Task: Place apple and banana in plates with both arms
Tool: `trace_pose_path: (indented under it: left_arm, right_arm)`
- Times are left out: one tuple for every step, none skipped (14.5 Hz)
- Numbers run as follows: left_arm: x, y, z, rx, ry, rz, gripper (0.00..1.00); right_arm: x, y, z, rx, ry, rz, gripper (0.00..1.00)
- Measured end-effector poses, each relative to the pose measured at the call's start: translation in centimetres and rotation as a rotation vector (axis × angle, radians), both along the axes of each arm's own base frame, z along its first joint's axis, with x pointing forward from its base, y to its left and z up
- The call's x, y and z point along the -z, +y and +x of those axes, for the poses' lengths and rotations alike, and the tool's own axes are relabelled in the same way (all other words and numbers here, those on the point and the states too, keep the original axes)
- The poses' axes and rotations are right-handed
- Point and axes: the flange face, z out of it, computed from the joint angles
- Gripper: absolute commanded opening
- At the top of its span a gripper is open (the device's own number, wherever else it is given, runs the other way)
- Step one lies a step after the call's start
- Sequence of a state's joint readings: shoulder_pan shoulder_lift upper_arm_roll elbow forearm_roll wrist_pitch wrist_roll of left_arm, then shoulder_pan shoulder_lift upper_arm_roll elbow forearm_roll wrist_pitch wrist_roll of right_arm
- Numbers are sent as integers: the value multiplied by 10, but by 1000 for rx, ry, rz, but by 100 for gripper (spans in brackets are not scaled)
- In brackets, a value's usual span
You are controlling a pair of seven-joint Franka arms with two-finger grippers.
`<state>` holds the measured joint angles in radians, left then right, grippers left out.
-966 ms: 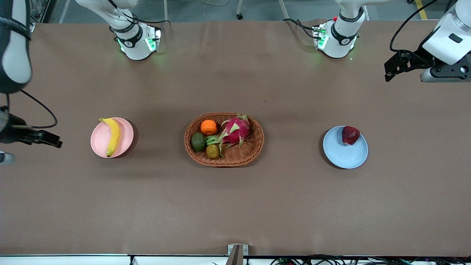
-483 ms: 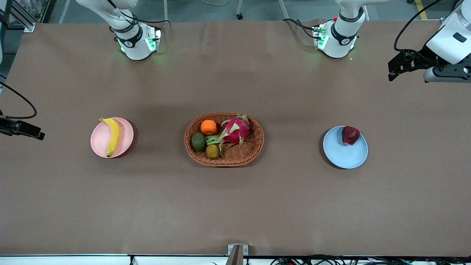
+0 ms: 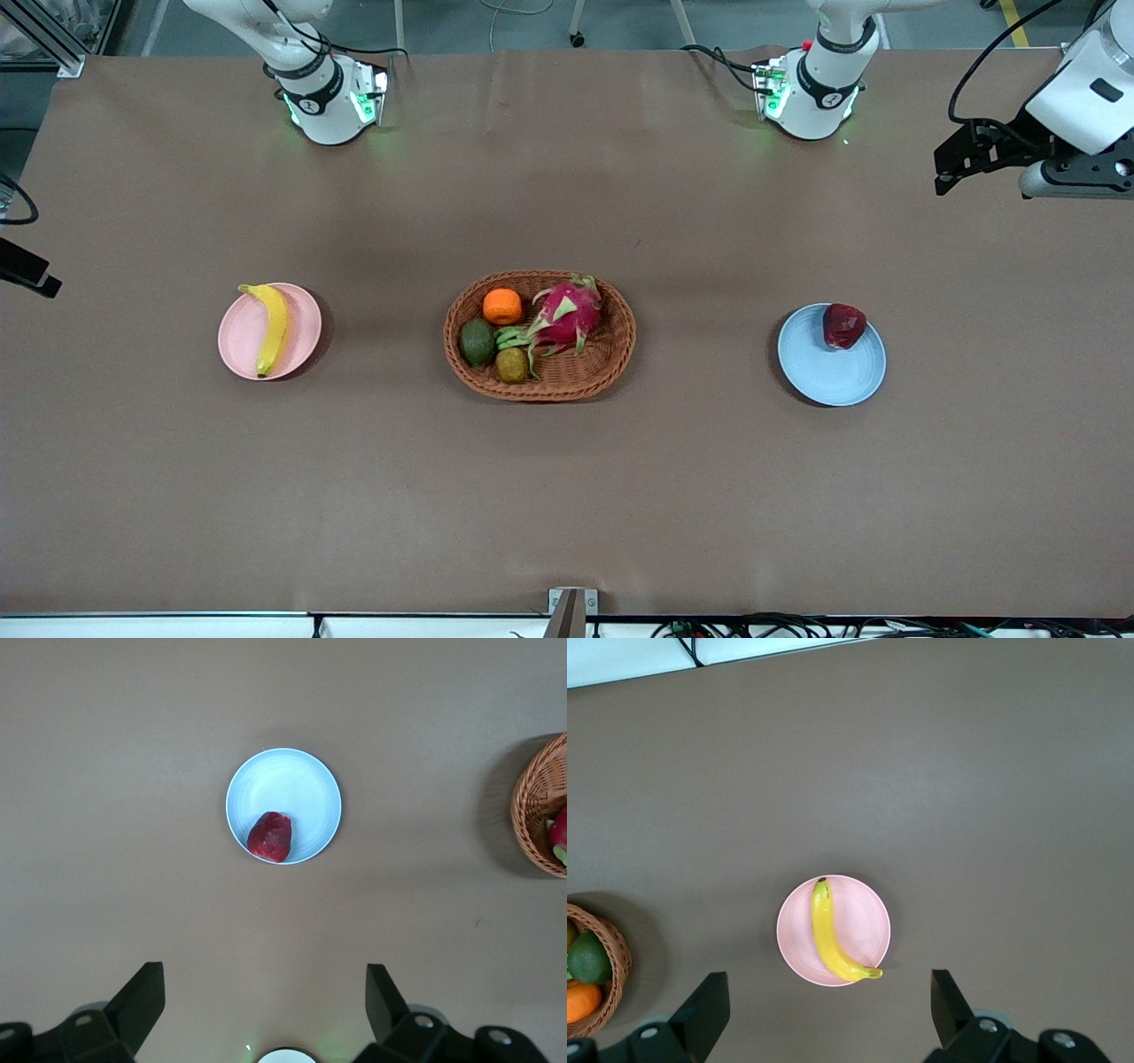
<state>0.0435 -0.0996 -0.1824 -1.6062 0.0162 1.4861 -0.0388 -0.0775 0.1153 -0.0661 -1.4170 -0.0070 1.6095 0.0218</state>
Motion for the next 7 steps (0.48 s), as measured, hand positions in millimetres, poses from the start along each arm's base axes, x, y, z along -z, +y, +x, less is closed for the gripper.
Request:
trace_pose_path:
  left_arm:
    - [0,0,0,0,0,0,100]
    - [0,0,0,0,0,0,100]
    - [0,0,0,0,0,0,100]
    - [0,0,0,0,0,0,100]
    - [0,0,0,0,0,0,100]
    - [0,0,0,-1,0,0,100]
    - [0,1,0,-3,0,0,100]
  right_arm:
    - [1,0,-3,2,-3,-2,100]
    - [2,-1,-6,3,-3,-2,100]
    - [3,-1,-9,5,-2,-2,100]
    - [4,-2,-10,3,1,-2,100]
    - [4,-3,-12,-7,2,-2,100]
    - [4,-3,-14,-17,3,-2,100]
    - [4,-2,-17,-24,3,-1,100]
